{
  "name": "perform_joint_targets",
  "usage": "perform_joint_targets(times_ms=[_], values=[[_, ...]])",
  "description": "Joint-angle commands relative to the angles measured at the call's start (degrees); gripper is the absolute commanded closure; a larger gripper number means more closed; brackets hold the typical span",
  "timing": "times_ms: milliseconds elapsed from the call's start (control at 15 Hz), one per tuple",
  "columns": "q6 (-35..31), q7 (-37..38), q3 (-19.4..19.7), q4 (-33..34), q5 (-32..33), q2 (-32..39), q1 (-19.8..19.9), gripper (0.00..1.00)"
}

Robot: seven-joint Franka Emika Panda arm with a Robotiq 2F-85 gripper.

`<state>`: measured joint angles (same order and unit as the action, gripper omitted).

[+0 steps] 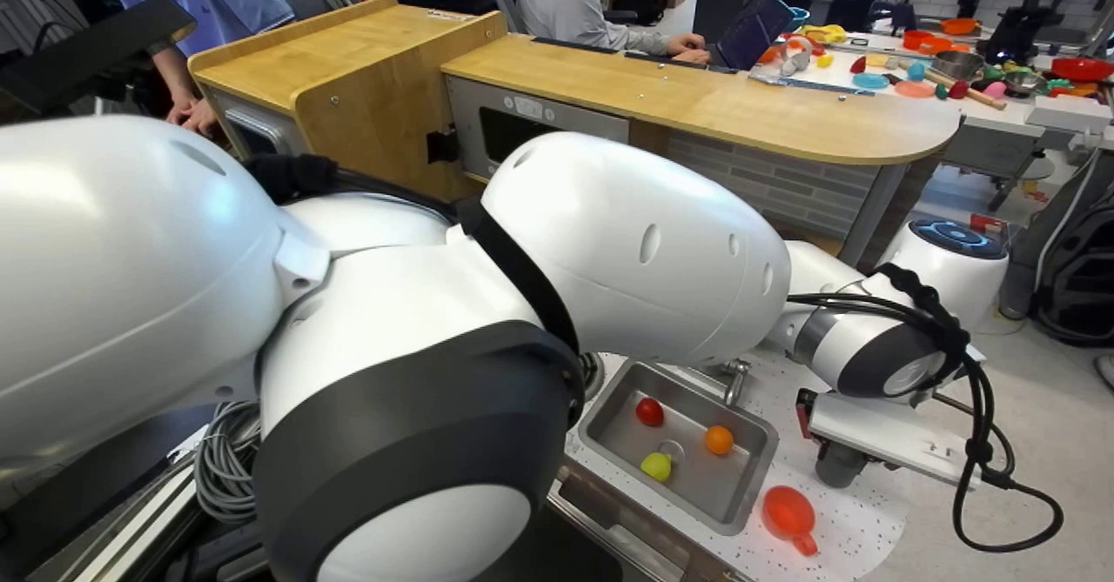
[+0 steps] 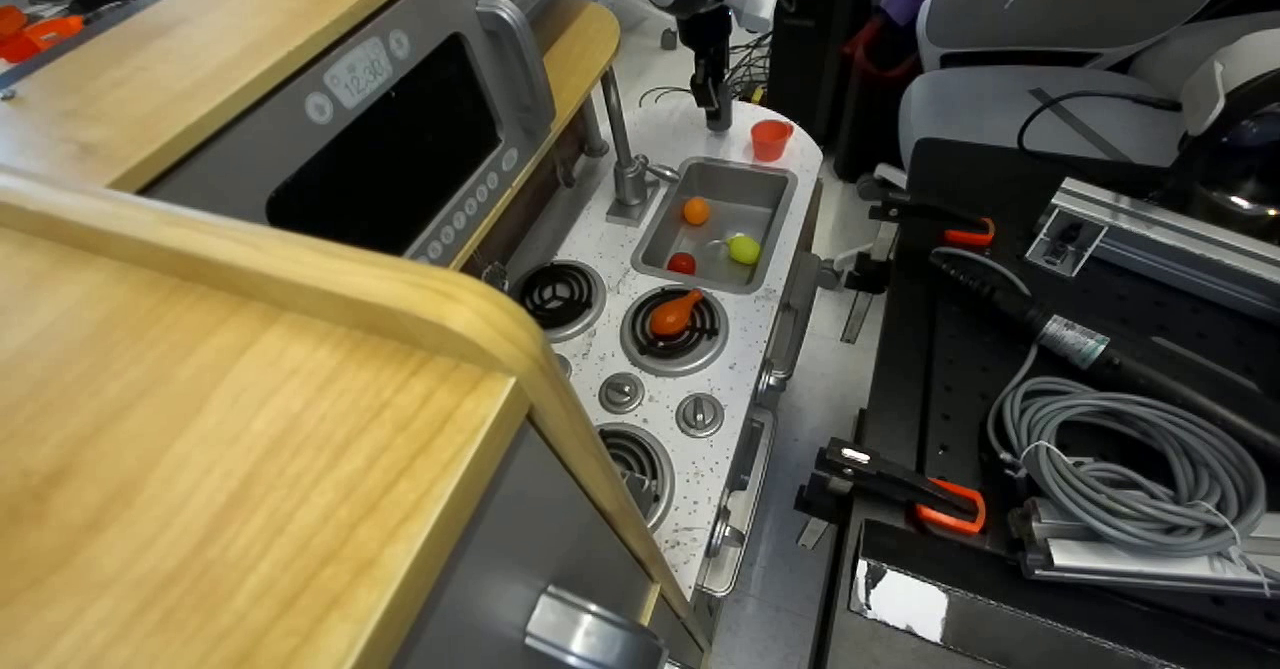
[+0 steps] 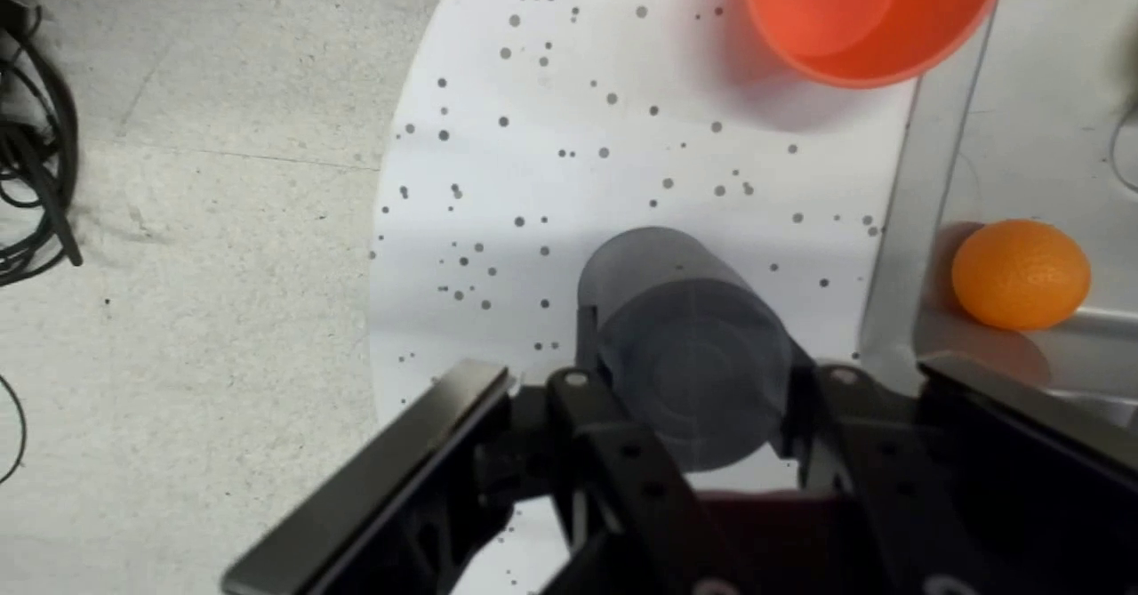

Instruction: Pick the grey bottle and put it in the orange cup

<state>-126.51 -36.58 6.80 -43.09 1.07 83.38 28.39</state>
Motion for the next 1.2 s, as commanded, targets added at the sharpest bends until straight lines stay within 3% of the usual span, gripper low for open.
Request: perform_joint_targets(times_ms=[0, 733, 1133], values=[[-1.02, -1.13, 0.12, -4.53, 0.02, -4.77, 0.33, 0.86], [-1.56, -3.19, -0.8, -30.46, -1.48, -22.97, 1.65, 0.86], [-7.26, -2.64, -1.1, -45.98, -0.99, -30.03, 0.79, 0.86]])
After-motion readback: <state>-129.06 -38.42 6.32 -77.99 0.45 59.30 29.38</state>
